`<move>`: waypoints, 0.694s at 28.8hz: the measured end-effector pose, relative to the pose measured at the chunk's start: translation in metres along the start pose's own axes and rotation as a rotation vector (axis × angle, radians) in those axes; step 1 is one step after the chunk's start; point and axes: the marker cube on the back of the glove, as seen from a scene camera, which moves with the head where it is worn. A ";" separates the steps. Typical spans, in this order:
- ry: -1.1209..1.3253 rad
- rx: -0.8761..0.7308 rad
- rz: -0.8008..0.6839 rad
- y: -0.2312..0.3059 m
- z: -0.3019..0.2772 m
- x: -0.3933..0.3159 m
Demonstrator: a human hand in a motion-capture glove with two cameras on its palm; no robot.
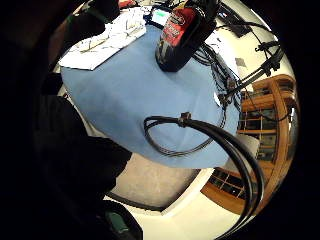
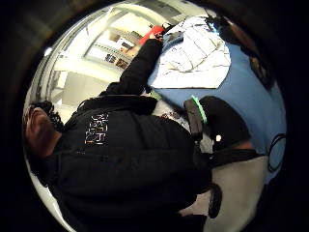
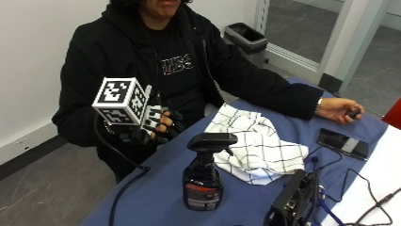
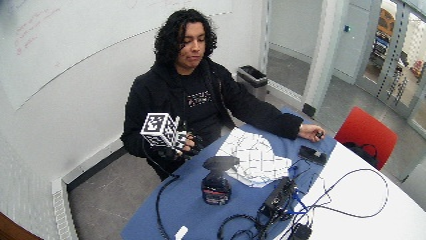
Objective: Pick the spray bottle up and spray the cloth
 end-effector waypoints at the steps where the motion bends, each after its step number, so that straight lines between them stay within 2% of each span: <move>1: 0.000 0.000 0.000 0.000 0.000 0.000; 14: 0.005 -0.001 0.018 -0.001 -0.008 0.011; 20: 0.028 0.082 0.118 -0.028 -0.007 0.018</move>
